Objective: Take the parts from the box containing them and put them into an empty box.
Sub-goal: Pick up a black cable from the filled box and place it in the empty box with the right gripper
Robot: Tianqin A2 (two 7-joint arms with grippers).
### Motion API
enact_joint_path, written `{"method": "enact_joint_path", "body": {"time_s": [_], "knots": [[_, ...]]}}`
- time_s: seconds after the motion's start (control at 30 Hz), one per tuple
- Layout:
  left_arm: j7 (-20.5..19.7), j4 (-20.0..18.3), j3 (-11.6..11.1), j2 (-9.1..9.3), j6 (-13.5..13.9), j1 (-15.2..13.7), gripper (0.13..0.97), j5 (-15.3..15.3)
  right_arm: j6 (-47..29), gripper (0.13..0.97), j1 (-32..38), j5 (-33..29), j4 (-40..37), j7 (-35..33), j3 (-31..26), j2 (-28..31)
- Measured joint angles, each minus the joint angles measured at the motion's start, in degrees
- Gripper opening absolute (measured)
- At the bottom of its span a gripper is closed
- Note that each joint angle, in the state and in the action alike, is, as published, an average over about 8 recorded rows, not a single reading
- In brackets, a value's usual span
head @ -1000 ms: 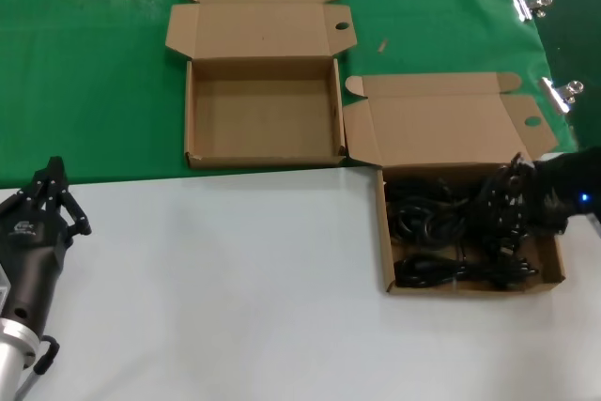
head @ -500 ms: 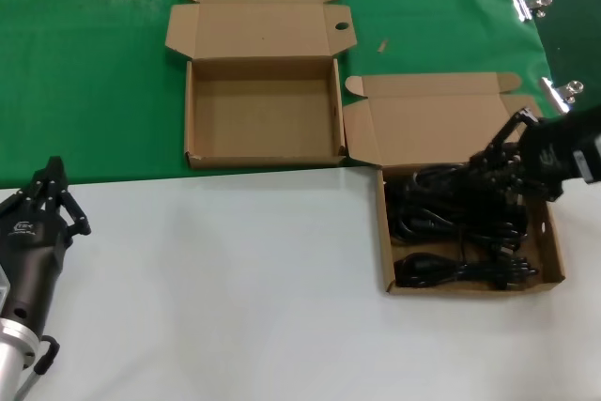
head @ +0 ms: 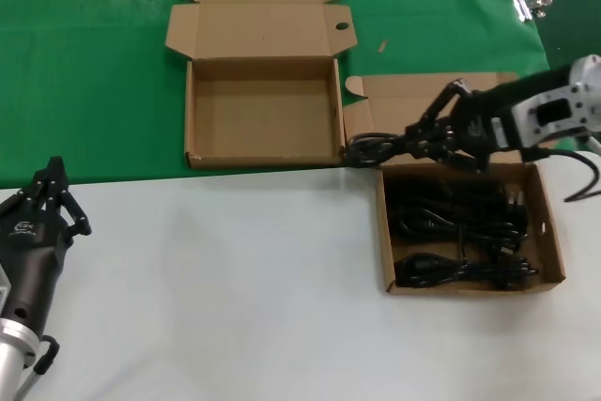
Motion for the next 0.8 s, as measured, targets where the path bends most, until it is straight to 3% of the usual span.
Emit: {"method": "enact_joint_path", "body": {"time_s": [0.33, 0.8], "knots": [[0.0, 0.0, 0.0, 0.00, 0.0, 0.0, 0.140, 0.0, 5.2, 0.170, 4.5, -0.9, -9.2, -4.1, -1.4, -8.0], [0.0, 0.0, 0.0, 0.00, 0.0, 0.0, 0.140, 0.0, 15.1, 0.170, 14.3, 0.5, -35.2, -20.2, 0.7, -22.0]]}}
